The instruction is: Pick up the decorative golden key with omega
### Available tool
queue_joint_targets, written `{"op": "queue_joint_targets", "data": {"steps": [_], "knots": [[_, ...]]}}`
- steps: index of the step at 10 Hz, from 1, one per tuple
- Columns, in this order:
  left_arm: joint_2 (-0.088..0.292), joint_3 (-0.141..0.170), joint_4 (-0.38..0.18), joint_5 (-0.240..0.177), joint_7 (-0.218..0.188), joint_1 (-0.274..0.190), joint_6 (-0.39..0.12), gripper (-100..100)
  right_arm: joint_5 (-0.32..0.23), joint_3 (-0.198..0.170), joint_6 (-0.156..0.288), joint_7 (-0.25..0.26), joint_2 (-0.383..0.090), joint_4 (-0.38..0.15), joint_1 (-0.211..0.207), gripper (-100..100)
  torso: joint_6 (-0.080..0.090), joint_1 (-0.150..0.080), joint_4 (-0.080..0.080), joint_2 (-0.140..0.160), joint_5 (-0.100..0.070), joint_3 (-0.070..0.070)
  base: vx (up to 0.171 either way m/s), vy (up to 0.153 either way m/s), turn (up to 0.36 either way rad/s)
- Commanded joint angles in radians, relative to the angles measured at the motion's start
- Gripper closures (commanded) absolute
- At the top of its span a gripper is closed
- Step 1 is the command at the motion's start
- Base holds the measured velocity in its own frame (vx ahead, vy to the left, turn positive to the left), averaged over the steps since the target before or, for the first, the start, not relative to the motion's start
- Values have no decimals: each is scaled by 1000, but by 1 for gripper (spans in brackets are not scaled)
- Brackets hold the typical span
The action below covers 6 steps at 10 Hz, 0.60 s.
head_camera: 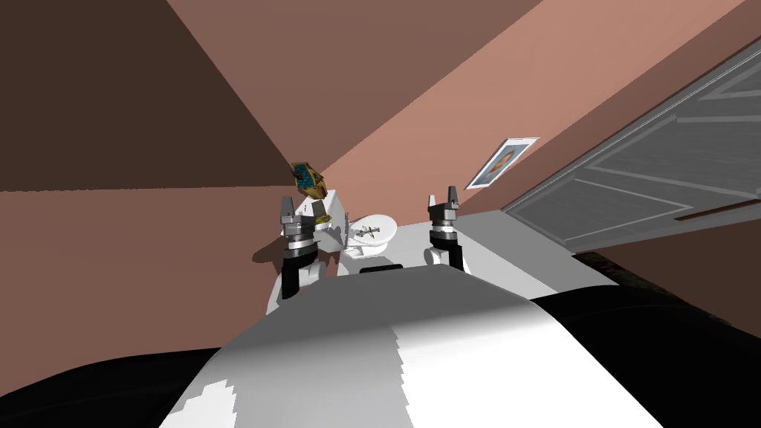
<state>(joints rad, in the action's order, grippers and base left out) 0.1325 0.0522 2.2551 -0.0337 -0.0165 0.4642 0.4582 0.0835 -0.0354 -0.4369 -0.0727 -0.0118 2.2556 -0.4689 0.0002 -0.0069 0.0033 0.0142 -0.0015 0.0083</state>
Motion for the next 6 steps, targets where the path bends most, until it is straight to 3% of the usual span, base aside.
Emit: {"op": "queue_joint_targets", "data": {"steps": [1,6], "knots": [[7,4,-37,10,-9,-8,-18,-100,0,0,0,0,0,0,0,0,0,0,0,0,0,0,-148,-83,4],[6,7,-135,34,-24,-27,-59,-100,0,0,0,0,0,0,0,0,0,4,-2,-9,1,-5,-89,-42,2]]}}
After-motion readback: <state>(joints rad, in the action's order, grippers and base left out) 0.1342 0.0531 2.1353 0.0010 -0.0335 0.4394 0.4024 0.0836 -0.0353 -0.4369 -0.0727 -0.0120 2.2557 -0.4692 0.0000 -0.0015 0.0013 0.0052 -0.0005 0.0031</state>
